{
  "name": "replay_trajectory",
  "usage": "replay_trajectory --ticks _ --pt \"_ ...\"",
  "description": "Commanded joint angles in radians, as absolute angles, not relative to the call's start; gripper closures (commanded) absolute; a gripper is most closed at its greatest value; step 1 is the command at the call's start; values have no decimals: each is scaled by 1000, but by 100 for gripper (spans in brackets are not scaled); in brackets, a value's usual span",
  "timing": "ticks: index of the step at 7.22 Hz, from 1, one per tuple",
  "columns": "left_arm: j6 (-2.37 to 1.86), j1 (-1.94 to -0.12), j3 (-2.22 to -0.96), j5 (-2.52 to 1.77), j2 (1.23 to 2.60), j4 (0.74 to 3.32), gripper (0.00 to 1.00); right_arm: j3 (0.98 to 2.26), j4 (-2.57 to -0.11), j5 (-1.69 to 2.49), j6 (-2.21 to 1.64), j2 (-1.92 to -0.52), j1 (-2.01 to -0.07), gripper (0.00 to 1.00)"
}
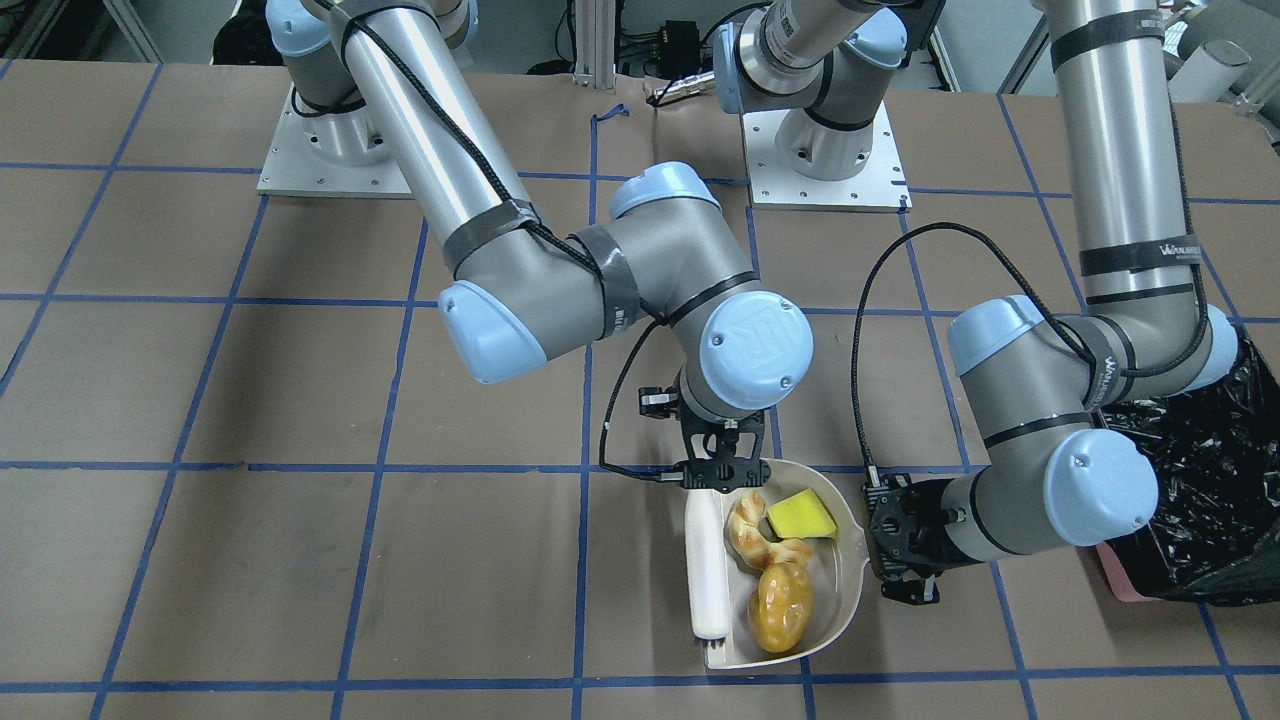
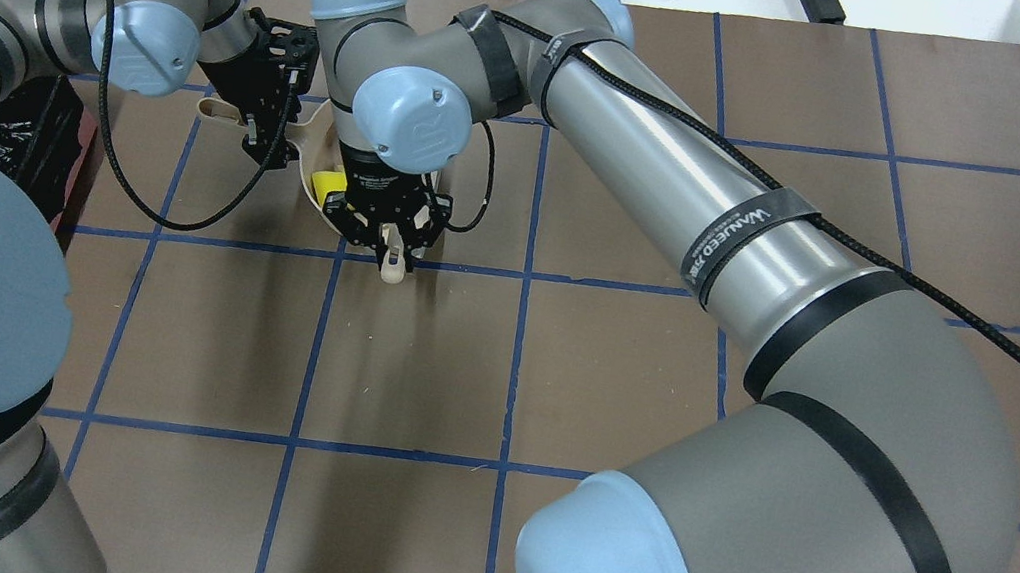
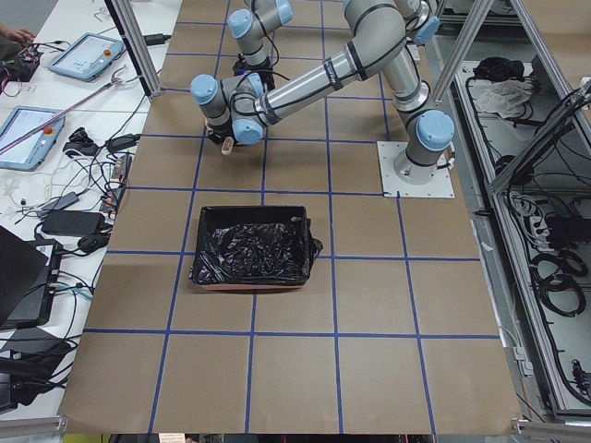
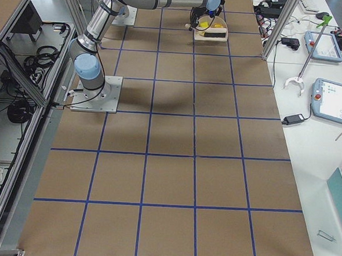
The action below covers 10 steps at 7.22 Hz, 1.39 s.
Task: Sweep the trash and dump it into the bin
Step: 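Sweep the potato into the dustpan with the right gripper's brush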
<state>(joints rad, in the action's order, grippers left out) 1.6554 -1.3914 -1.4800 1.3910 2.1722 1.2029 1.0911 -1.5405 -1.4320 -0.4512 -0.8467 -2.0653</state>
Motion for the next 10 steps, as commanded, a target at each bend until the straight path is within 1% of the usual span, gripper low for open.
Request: replay_trajectory --ticks 1,3,4,7,8,10 --pt "1660 -1385 -1486 1350 2172 1204 78 1213 -1545 -1436 -401 -937 -1982 100" --pt "1657 -1372 -1488 1315 2172 1204 79 1242 -1470 -1448 -310 -978 -1857 100" --pt "1660 -1352 -1488 1289 2172 1206 80 1290 -1468 -1471 -270 -1041 -1798 100" --pt "1658 -1292 -1488 1192 2151 1223 83 1516 -1479 -1494 -9 -1228 -1524 100" --pt "1660 -1278 -1485 1177 2145 1224 84 1569 -1500 -1588 52 -1242 -1426 100" --pt "1666 -1244 -1468 1175 2122 1248 85 1623 -1638 -1656 168 -1232 -1341 100"
